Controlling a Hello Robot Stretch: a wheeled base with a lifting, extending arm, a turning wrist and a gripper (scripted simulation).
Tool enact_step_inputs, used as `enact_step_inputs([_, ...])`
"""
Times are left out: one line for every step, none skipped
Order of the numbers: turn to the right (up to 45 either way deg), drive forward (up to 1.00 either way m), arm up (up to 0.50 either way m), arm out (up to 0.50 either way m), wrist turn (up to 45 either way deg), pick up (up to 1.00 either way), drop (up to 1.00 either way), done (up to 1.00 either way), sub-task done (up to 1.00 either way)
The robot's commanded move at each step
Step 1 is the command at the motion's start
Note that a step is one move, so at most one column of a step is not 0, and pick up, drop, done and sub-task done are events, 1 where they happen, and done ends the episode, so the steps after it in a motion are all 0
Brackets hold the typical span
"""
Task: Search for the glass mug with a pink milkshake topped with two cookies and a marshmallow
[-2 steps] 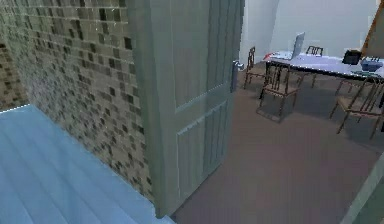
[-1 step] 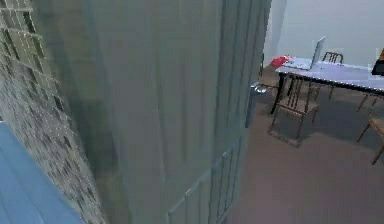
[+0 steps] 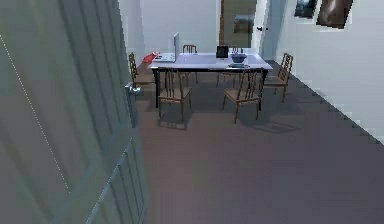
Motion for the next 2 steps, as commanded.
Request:
enact_step_inputs([0.0, 0.45, 0.00, 0.00, 0.0, 0.00, 0.00, 0.00, 0.00])
enact_step_inputs([33.0, 0.00, 0.00, 0.00, 0.0, 0.00, 0.00, 0.00, 0.00])
